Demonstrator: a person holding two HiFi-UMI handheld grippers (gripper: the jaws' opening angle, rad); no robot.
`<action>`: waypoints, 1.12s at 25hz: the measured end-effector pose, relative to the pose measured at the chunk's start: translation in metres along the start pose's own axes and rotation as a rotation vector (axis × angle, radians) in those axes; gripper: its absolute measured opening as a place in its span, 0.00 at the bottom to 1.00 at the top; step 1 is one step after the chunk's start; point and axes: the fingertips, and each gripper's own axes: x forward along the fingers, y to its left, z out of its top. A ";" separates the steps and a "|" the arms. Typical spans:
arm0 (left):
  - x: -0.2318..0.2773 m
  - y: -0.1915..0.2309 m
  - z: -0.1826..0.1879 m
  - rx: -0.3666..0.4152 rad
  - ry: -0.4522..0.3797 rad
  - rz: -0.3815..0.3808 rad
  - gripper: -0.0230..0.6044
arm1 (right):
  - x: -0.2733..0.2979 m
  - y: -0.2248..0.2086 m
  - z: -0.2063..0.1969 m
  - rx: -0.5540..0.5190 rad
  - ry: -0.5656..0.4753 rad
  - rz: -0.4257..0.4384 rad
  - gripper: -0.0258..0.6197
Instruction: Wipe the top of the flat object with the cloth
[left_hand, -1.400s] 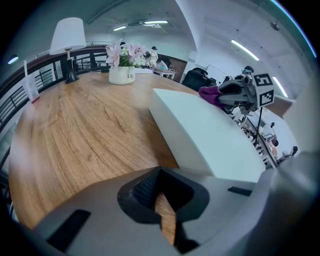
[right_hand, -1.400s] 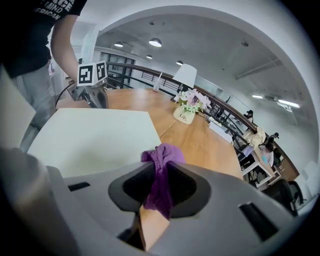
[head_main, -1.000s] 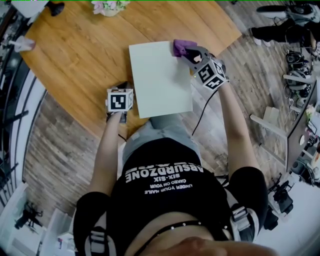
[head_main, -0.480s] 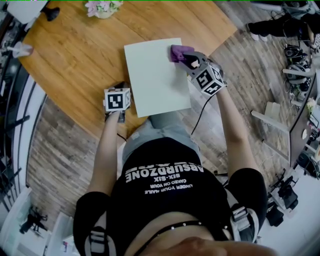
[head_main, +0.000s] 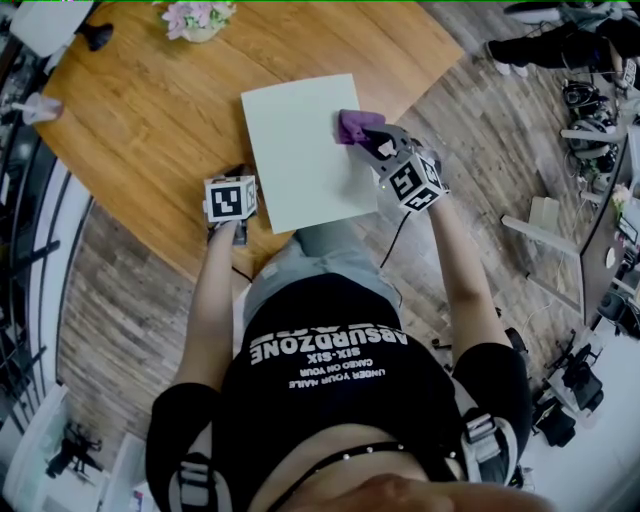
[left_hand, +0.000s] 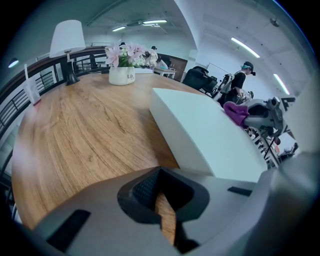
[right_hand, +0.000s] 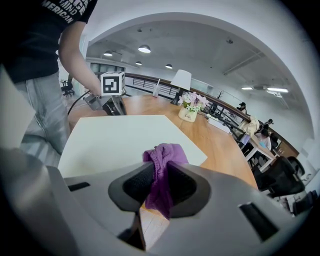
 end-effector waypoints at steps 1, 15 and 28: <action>0.000 0.000 0.000 0.003 0.001 0.002 0.06 | -0.002 0.004 -0.001 0.002 0.000 -0.002 0.18; -0.002 0.000 -0.002 0.024 0.005 0.020 0.06 | -0.038 0.060 -0.012 0.086 0.016 -0.016 0.18; -0.005 -0.005 -0.003 0.040 -0.001 0.015 0.06 | -0.066 0.109 -0.013 0.130 0.063 0.027 0.18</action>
